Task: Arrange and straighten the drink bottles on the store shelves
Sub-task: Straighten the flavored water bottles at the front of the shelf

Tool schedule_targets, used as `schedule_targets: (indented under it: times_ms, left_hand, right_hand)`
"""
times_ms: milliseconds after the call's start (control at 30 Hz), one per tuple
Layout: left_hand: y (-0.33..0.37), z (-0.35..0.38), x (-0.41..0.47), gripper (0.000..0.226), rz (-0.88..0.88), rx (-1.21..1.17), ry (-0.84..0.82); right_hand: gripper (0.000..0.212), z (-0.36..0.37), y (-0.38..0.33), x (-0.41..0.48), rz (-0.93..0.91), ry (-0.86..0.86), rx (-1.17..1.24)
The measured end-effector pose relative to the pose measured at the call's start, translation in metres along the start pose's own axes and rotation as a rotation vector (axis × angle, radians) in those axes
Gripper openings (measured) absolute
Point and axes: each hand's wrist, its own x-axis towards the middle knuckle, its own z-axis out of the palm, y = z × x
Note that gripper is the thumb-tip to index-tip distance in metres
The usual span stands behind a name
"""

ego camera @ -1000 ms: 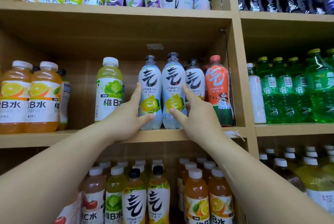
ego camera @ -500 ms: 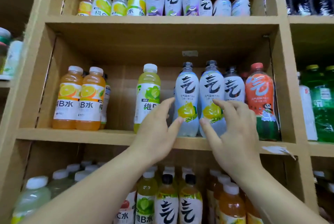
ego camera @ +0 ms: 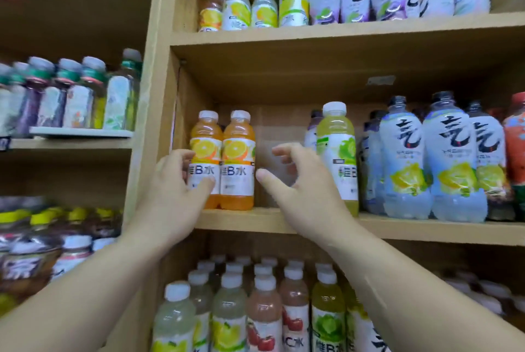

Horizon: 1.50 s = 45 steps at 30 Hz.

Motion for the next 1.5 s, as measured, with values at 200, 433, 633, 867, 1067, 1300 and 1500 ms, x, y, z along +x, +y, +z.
schedule_targets:
  times_ms: [200,433,633,867,1067,1300,1500]
  left_hand:
    - [-0.01,0.007,0.028,0.054,-0.089,0.036,-0.156]
    - [-0.023,0.025,0.051,0.052,-0.181,-0.015,-0.204]
    - [-0.035,0.031,0.063,0.045,-0.268,-0.129,-0.208]
    - [-0.045,0.034,0.063,0.073,-0.193,-0.2,-0.242]
    - [-0.046,0.024,0.056,0.07,-0.084,-0.299,-0.255]
    - [-0.039,0.01,0.046,0.068,-0.027,-0.416,-0.296]
    - [-0.027,-0.003,0.025,0.072,0.001,-0.685,-0.323]
  right_hand:
    - [0.038,0.048,-0.012,0.039,0.27,-0.084,0.101]
    - [0.073,0.06,0.003,0.05,0.465,-0.201,0.206]
    - [0.073,0.068,0.007,0.062,0.425,-0.284,0.217]
    - [0.089,0.076,0.021,0.063,0.348,-0.309,0.113]
    - [0.077,0.068,0.015,0.055,0.387,-0.233,0.274]
    - [0.067,0.062,0.004,0.045,0.285,-0.149,0.117]
    - [0.066,0.028,-0.021,0.022,0.195,-0.144,0.152]
